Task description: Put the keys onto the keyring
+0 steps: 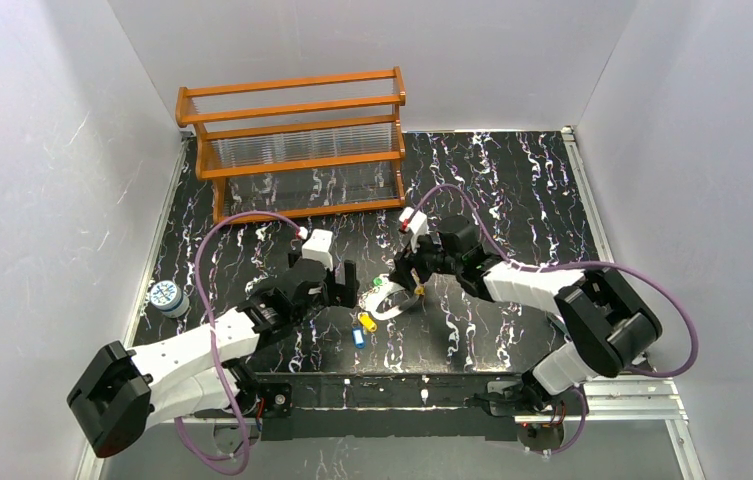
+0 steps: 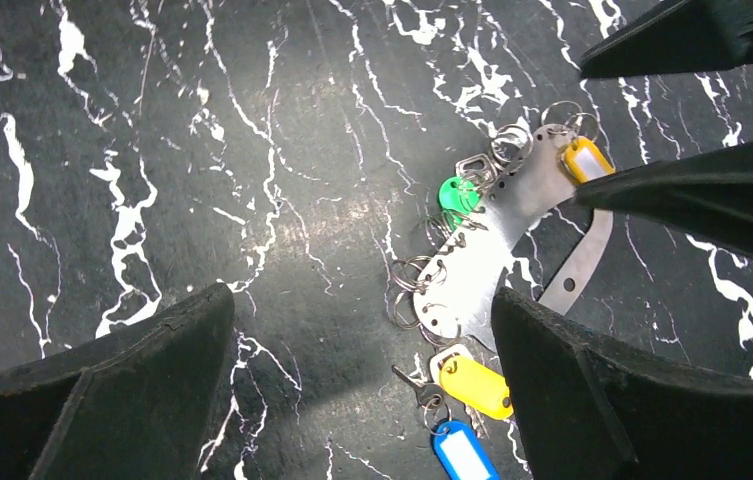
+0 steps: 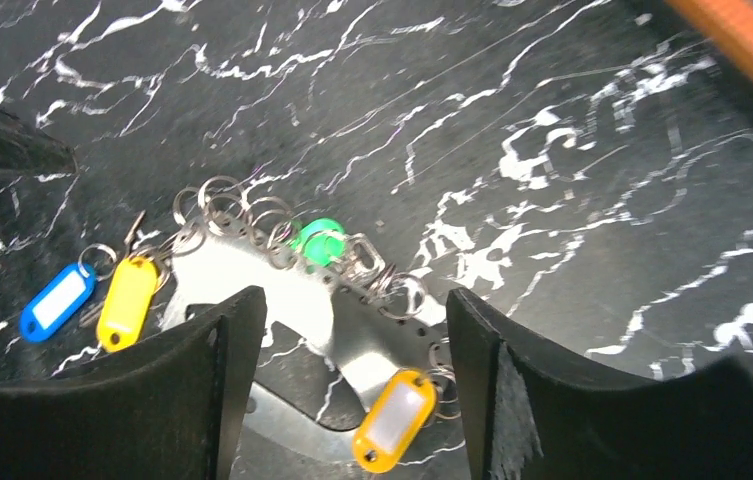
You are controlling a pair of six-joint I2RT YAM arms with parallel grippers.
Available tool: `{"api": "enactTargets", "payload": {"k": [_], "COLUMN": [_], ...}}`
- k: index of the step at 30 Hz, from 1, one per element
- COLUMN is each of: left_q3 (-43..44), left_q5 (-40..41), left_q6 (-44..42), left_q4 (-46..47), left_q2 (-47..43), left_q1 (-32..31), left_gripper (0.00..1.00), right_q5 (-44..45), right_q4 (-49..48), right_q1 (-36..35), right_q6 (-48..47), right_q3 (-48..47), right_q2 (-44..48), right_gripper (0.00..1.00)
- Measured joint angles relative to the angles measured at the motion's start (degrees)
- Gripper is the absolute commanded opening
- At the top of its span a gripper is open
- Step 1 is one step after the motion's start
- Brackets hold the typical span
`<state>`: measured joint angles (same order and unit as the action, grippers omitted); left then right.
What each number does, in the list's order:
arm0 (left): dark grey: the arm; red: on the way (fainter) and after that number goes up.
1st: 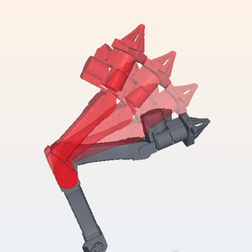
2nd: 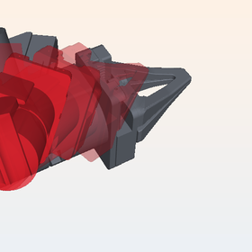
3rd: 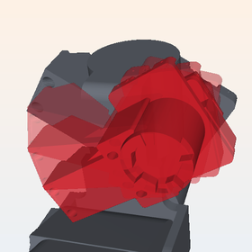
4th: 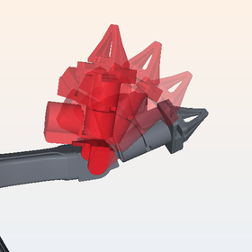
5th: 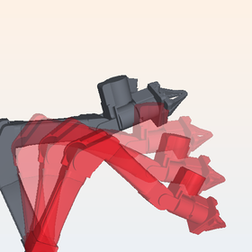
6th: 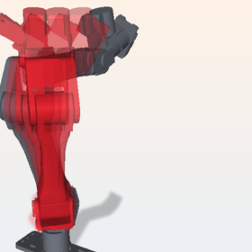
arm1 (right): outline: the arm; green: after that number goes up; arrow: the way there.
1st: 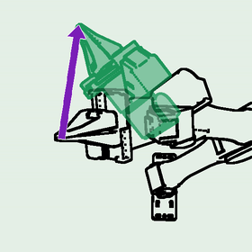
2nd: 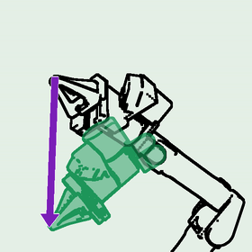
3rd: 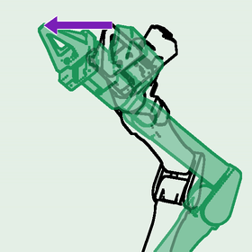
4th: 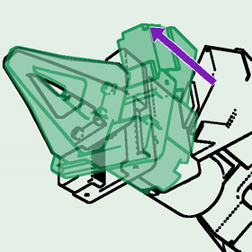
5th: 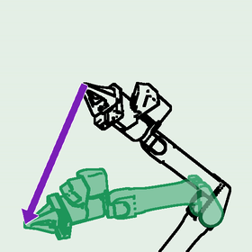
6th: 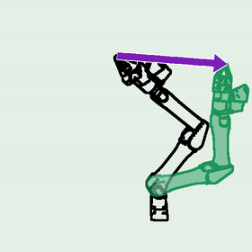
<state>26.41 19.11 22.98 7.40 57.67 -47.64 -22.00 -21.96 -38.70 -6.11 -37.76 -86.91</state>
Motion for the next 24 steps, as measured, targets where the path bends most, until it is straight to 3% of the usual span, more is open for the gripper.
{"api": "enactTargets", "payload": {"k": [6,8,16,24], "left_q3": [0.2,0.2,0.2,0.3], "left_q5": [-1.0,-2.9,-8.0,-12.3], "left_q6": [6.2,7.8,10.8,12.4], "left_q4": [-1.3,-1.2,-0.2,-0.2], "left_q2": [1.9,2.7,4.3,8.6], "left_q1": [4.2,6.7,10.8,12.8], "left_gripper": [0.98,0.98,0.98,0.98], "right_q5": [8.1,12.2,27.6,18.7], "right_q4": [-0.6,-0.3,12.3,18.7], "right_q1": [0.1,0.3,4.9,6.6], "right_q6": [3.3,6.1,22.1,28.6], "right_q3": [0.0,-0.2,-8.3,-10.7], "right_q2": [5.4,6.6,5.6,0.2], "right_gripper": [0.98,0.99,0.95,0.72]}}
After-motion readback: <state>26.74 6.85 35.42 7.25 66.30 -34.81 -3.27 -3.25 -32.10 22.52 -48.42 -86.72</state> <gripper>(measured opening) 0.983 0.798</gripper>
